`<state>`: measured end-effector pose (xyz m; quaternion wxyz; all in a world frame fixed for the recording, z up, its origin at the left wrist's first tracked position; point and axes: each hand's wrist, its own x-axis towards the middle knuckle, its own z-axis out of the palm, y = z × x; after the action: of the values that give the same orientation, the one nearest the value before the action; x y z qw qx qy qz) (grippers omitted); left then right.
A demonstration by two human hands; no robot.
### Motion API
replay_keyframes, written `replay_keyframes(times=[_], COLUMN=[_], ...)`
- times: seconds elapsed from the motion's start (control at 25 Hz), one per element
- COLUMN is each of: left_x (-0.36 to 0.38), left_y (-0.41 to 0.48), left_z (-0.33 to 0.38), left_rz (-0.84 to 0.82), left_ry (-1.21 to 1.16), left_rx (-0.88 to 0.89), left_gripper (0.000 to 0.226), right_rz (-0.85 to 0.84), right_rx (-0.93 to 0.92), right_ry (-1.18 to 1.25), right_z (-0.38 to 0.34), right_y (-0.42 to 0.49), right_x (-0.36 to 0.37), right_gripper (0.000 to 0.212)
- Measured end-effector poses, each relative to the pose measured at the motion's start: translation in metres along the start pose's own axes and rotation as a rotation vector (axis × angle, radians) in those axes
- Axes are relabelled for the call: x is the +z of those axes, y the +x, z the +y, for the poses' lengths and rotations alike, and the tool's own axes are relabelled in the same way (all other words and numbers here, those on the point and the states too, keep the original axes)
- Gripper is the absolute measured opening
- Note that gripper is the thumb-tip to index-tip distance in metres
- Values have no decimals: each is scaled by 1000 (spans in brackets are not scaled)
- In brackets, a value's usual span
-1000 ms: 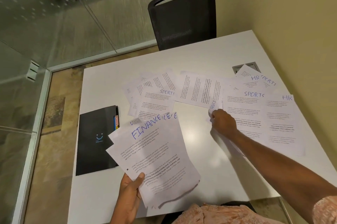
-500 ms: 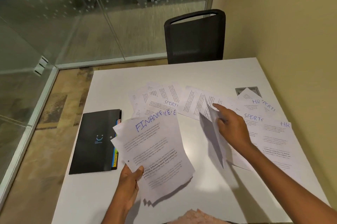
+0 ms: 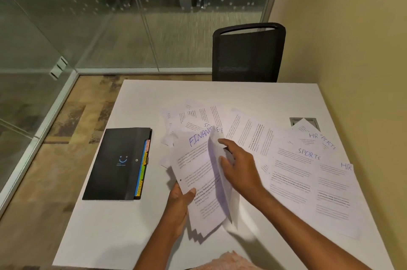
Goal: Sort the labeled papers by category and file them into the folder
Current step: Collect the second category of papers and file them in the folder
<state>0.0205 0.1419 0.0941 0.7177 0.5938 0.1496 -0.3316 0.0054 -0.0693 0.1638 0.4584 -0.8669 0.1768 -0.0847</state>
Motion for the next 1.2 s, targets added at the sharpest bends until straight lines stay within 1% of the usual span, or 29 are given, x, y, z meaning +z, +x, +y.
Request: replay_keyframes(times=[0.08, 0.2, 0.28, 0.4, 0.48, 0.64, 0.76, 0.88, 0.96, 1.08, 1.12, 1.2], left_x=[7, 12, 15, 18, 18, 18, 22, 20, 17, 14, 13, 9], left_y=[-1, -5, -8, -11, -11, -10, -11, -5, -3, -5, -7, -10], left_z=[1, 7, 12, 19, 19, 17, 18, 15, 14, 20, 23, 28], left_rz=[-18, -63, -107, -169, -178, -208, -206, -211, -212, -194, -191, -195], left_ry=[-6, -23, -29, -49, -73, -95, -50, -34, -30, -1, 22, 57], left_rx=[1, -21, -29, -38, -49, -22, 3, -3, -14, -10, -7, -1], left_gripper=[50, 53, 55, 58, 58, 58, 63, 62, 58, 53, 52, 54], right_rz=[6, -28, -81, -238, -287, -288, -291, -279, -243, -172, -160, -169], right_rx=[13, 59, 112, 165, 178, 197, 224, 239, 246, 250, 280, 430], right_ry=[30, 111, 187, 312, 364, 437, 461, 482, 457, 322, 299, 361], right_z=[-8, -16, -17, -21, -18, -9, -3, 0, 4, 22, 30, 49], right_y=[-1, -1, -2, -8, -17, -35, -41, -41, -36, -21, -16, -6], right_x=[13, 31, 36, 32, 32, 37, 39, 37, 31, 17, 12, 5], right_gripper=[47, 43, 43, 66, 73, 81, 79, 77, 80, 80, 83, 93])
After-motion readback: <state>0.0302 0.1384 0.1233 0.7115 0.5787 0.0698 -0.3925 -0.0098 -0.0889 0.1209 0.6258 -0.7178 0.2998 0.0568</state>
